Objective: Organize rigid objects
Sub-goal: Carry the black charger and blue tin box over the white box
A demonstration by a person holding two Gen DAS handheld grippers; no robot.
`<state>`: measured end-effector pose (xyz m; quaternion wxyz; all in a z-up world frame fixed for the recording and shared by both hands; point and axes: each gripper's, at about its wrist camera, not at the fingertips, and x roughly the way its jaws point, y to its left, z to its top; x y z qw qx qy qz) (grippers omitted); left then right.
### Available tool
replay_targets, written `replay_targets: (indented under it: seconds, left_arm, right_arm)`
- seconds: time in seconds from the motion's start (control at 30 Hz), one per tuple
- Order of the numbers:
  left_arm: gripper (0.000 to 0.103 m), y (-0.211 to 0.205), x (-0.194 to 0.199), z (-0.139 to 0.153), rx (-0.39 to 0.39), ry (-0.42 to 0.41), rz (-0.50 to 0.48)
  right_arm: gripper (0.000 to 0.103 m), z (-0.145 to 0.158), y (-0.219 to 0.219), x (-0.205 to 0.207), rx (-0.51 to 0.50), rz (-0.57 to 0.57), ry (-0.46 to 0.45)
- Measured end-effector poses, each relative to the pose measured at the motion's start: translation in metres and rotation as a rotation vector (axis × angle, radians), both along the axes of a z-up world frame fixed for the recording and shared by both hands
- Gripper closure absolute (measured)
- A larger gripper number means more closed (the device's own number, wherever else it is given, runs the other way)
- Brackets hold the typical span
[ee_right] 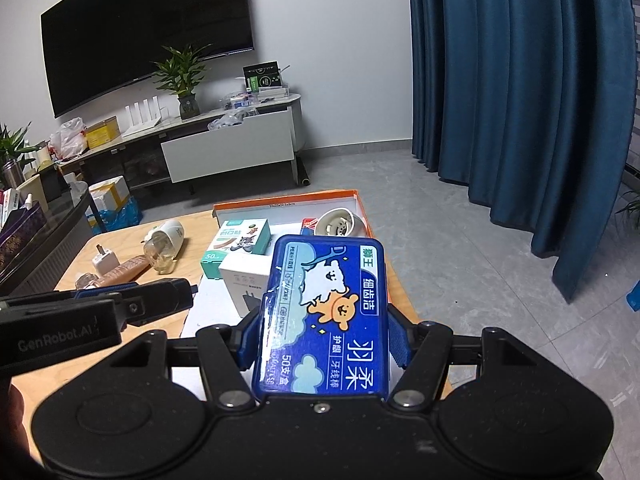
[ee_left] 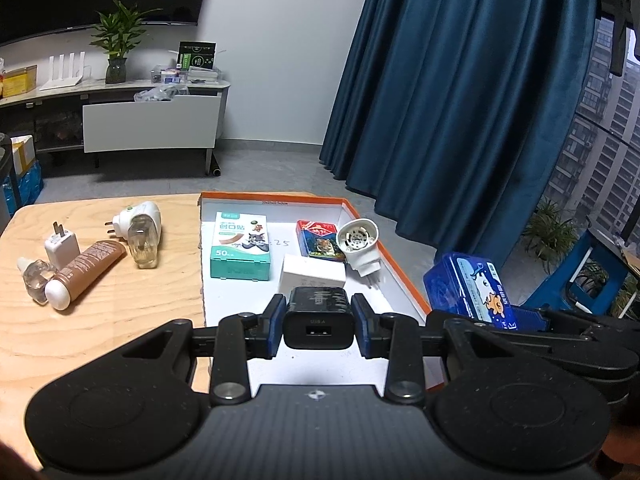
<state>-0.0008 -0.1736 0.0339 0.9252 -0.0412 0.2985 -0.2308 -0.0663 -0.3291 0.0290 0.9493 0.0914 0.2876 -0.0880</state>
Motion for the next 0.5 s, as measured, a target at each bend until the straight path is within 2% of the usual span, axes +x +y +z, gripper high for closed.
replay_targets:
  seconds: [0.5]
  left_arm:
    - [0.067, 0.001, 0.012, 0.004, 0.006, 0.002, 0.02]
  right_arm:
    - [0.029, 0.004, 0.005, 0.02, -0.007, 0.029, -0.008]
